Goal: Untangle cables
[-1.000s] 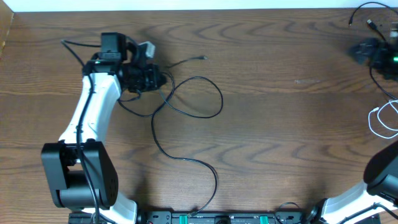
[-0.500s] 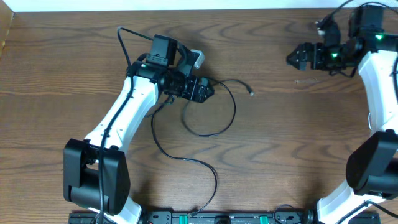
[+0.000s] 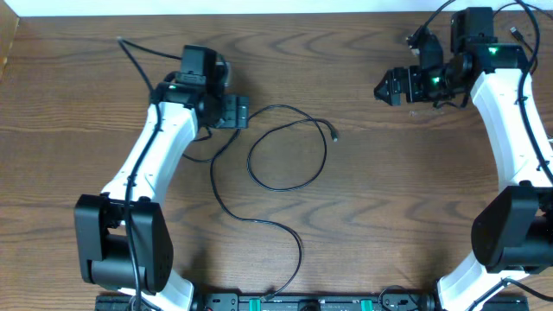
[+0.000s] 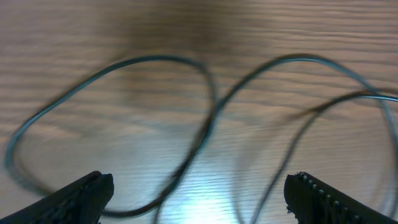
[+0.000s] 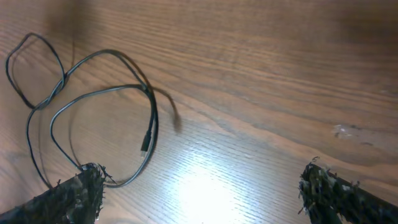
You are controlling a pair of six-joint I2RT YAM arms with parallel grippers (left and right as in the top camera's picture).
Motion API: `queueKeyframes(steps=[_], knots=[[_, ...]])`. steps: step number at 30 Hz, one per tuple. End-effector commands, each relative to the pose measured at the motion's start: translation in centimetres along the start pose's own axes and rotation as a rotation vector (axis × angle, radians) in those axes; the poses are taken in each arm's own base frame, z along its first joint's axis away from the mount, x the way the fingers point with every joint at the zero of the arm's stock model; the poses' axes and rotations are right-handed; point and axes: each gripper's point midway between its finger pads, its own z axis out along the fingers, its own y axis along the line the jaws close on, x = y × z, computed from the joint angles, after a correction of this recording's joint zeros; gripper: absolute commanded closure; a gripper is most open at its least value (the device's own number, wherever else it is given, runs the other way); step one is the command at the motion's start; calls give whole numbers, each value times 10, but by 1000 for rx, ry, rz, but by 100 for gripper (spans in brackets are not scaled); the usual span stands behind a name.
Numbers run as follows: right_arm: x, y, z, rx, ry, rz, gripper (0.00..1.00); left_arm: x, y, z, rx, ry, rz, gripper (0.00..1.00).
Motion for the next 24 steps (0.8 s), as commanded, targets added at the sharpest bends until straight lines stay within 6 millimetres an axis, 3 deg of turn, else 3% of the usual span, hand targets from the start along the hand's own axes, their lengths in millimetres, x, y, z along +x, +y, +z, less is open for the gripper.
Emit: queueKeyframes(steps=[1,7,11,15,20,24], knots=[[-2,15,-2,-9,-5,-47,2,4,35,-1,-124,16,-54,7],[-1,21,0,-13,1,-61,2,21,68,6,-227,91,-131,7],[-2,22,1,-15,0,-66,2,23,73,12,-233,99,-167,7],[1,23,1,-16,11,-61,2,11,74,13,-236,51,-162,7],[5,23,1,-15,26,-73,2,-2,75,22,-230,27,26,6],[5,22,1,-13,27,-73,2,10,75,44,-198,112,278,5]])
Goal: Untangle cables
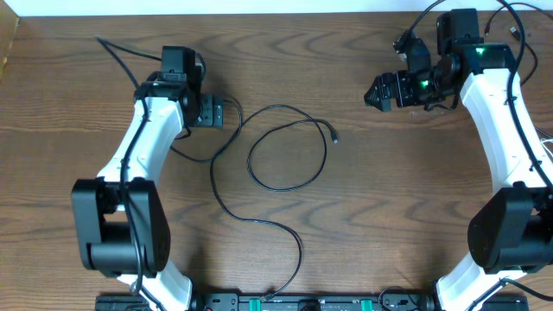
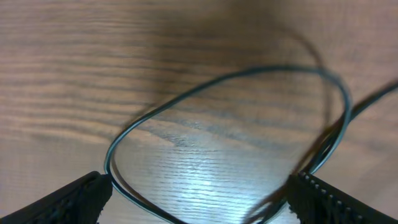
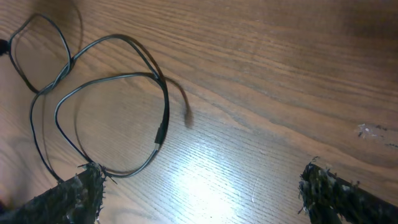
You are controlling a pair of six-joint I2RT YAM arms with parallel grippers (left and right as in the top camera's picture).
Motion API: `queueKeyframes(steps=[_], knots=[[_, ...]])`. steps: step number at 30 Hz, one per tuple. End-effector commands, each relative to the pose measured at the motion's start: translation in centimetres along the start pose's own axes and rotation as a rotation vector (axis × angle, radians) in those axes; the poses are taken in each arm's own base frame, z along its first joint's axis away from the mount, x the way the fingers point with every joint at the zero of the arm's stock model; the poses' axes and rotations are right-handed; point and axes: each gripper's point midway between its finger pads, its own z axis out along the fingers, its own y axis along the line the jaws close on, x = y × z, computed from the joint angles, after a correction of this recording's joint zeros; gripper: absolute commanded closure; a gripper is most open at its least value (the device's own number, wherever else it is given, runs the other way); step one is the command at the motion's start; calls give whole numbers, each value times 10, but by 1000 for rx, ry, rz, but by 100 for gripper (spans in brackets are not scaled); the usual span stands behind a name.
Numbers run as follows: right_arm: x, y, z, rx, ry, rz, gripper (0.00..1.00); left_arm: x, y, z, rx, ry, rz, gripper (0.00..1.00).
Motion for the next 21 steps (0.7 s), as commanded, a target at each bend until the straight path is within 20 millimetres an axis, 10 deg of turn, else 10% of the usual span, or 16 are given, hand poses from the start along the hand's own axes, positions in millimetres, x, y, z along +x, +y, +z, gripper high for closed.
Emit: queueKeyframes(steps=[1,12,21], knots=[[-3,5,-6,2,-13,-32,2,15,-2,29,12,79,278,5],[3,6,-6,-1,9,-22,3,-23,-4,63,-17,-67,287,5],[4,6,-6,-1,14,-21,4,-12,-7,104,-12,-30,290,9]])
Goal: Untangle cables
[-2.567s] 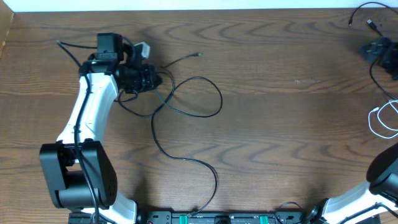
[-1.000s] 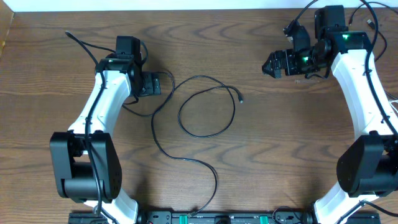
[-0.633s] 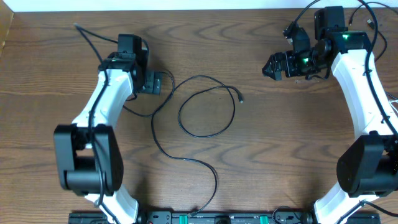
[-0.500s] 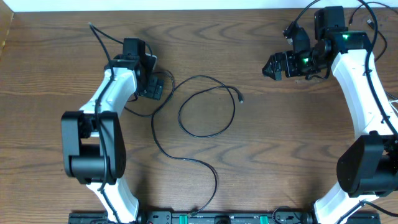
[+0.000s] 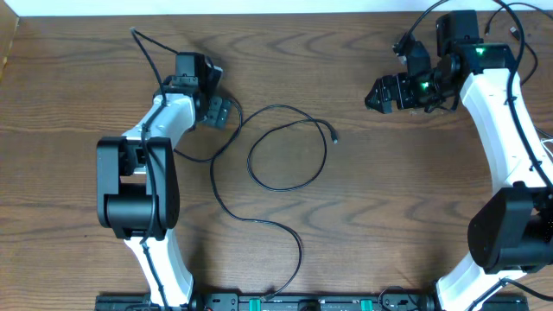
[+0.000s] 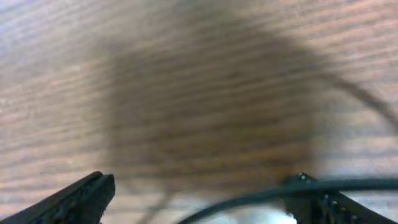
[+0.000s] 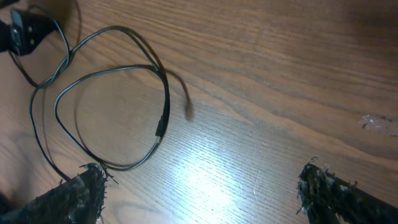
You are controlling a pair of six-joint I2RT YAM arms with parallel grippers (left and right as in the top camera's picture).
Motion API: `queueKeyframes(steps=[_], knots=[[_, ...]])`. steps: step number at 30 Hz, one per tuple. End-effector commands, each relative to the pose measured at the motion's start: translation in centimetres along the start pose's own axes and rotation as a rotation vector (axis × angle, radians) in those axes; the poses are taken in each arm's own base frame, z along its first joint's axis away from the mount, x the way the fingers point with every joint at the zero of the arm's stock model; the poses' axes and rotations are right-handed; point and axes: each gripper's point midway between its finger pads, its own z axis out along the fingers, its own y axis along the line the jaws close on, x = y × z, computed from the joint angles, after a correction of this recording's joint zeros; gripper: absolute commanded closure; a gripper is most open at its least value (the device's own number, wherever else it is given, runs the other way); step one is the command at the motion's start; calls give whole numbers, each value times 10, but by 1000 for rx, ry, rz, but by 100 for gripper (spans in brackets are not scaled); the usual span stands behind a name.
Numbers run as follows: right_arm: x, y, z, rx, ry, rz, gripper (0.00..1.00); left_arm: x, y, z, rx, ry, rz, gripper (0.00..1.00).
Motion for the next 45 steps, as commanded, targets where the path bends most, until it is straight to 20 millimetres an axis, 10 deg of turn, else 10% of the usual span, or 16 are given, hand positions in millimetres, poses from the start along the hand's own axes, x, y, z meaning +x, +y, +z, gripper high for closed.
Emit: queueKeyframes(steps=[1,4,10,19,30,37,45], knots=[[-1,5,-6,1,-10,-26,4,16,-4,21,5,49,23,9],[-1,5,-6,0,-8,-25,5,11,-3,21,-1,31,21,22],[-1,6,-6,0,-8,-25,7,13,-3,20,3,41,21,92],[10,12,-6,-35,34,-8,11,-9,-2,-37,34,-31,-42,93],[12,127,-13,-525,8,-191,12,-82,-55,-251,445,-535,-32,93],[30,191,0,-621,59,-326,20,-71,-70,-289,466,-557,-8,93],[43,230,23,-552,93,-427,29,-55,-86,-289,530,-458,-115,92]])
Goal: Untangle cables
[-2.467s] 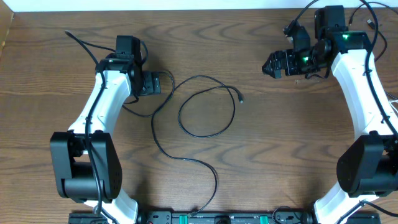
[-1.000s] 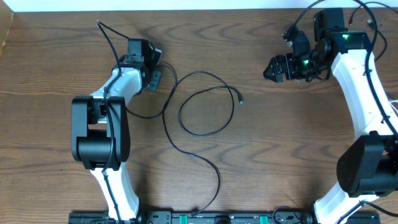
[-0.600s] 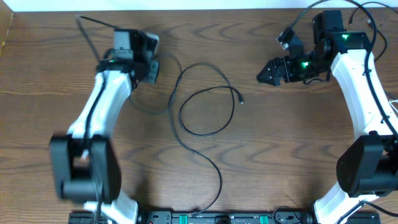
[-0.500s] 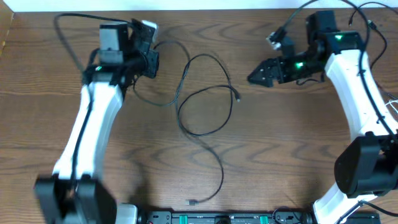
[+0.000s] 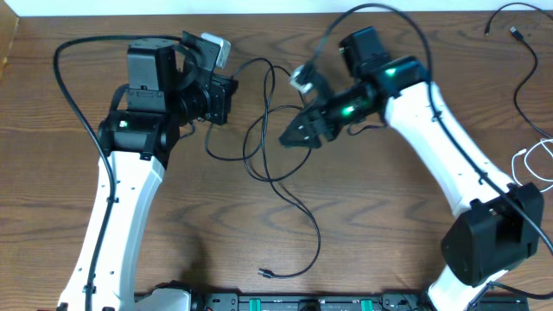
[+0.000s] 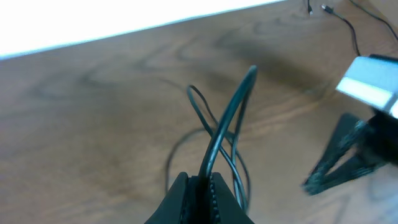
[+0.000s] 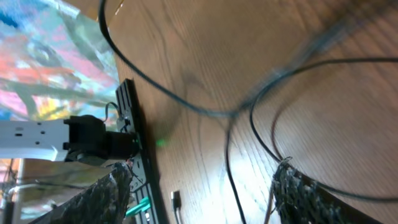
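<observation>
A thin black cable (image 5: 270, 130) lies in crossing loops on the middle of the wooden table (image 5: 389, 242); its tail runs forward to a plug (image 5: 268, 274). My left gripper (image 5: 232, 90) is shut on one strand at the loops' left side and holds it up off the table, the strand pinched between the fingers (image 6: 200, 184). My right gripper (image 5: 287, 136) hangs open over the loops' right side. In the right wrist view cable strands (image 7: 229, 155) pass between its wide-apart fingers (image 7: 297, 190) without being held, and the plug (image 7: 176, 200) shows beyond.
Other cables lie at the table's right edge: a black one (image 5: 517, 39) at the back and a white one (image 5: 529, 162) further forward. The left arm's own lead (image 5: 65, 60) arcs over the back left. Equipment lines the front edge (image 5: 302, 302).
My left gripper, open and low by the cable's left loop then, is now shut on a strand and raised. The right arm has come from the back right to the loops. The cable has shifted.
At all three earlier moments my left gripper was open over the cable's left loop, shifting slightly, and the right gripper stayed open at the back right. Now the left holds a lifted strand and the right is open over the loops.
</observation>
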You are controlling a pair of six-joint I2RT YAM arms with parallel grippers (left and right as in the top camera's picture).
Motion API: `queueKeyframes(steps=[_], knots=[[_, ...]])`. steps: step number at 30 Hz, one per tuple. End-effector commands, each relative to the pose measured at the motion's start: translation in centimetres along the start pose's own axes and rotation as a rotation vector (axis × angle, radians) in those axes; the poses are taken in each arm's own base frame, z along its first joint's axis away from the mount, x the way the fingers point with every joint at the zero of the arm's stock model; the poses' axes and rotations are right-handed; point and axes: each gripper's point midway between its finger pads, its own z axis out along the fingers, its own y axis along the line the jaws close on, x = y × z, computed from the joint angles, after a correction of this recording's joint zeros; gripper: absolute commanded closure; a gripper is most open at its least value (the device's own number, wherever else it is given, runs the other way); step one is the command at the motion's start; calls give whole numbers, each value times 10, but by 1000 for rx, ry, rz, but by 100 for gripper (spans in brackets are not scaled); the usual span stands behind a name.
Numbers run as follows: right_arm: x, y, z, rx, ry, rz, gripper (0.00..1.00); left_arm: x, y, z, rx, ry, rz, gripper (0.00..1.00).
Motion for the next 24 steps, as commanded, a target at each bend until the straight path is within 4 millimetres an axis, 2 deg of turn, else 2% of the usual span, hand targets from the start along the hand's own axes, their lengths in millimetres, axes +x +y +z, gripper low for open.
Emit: queueKeyframes(steps=[1,5,7,10,14,16,19,24], knots=[[-4,0,6,80,8,20,29,3,-10,-5,30,15,-72,93],[-10,1,14,114,-4,34,29,19,-14,-3,38,83,-146,93],[-13,-6,18,182,-9,78,29,24,-17,-1,44,107,-151,93],[-11,-21,22,319,-9,134,29,27,-21,0,51,120,-150,93],[-8,-22,31,380,1,148,29,27,-23,1,55,123,-150,93],[-3,-33,32,465,-3,195,30,28,-23,1,55,123,-149,93],[2,-47,31,538,-18,262,34,28,-20,1,33,124,-149,92],[8,-63,50,519,-66,298,43,28,-20,1,32,125,-176,92]])
